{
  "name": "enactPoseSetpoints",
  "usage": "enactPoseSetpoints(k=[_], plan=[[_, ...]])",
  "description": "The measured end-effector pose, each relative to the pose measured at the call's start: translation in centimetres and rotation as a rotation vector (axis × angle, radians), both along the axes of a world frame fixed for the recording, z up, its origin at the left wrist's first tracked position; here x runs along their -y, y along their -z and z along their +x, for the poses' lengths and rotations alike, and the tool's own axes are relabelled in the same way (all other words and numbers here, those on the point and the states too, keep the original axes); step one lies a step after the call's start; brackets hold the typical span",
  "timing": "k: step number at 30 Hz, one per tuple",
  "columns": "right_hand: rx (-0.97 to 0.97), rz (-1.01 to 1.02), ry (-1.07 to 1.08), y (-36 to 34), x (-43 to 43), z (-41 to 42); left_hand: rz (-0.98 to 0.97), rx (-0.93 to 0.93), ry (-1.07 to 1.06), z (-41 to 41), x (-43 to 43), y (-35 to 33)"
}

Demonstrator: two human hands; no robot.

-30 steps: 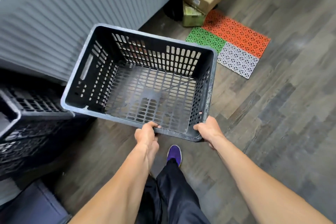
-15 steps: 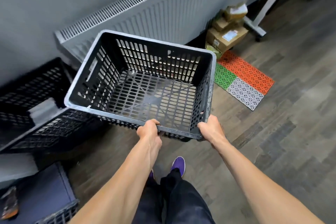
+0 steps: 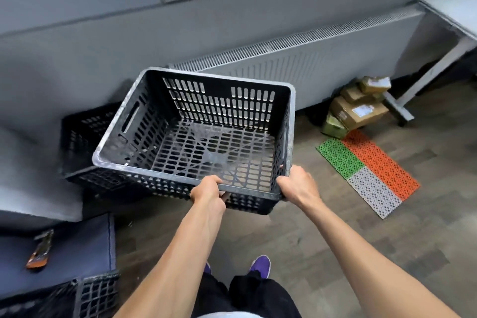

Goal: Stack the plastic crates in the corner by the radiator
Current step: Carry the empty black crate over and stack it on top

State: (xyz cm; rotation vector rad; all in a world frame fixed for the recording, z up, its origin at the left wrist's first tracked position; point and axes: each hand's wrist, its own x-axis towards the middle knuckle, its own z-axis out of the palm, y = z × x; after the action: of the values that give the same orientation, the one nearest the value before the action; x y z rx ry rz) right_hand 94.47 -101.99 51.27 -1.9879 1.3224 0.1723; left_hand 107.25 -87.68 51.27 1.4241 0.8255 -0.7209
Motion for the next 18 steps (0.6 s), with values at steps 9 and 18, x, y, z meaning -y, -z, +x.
enactPoseSetpoints(k=[9,18], plan=[[0.061,-0.029,-0.211,-2.8,-6.7,8.9,-0.035,0.026,-0.158,6.7,-8.8,-2.0],[0.102,-0.072,-0.284,-4.5,-13.8,19.0,-0.081,0.024,-0.24,15.9,-16.5,-3.3]])
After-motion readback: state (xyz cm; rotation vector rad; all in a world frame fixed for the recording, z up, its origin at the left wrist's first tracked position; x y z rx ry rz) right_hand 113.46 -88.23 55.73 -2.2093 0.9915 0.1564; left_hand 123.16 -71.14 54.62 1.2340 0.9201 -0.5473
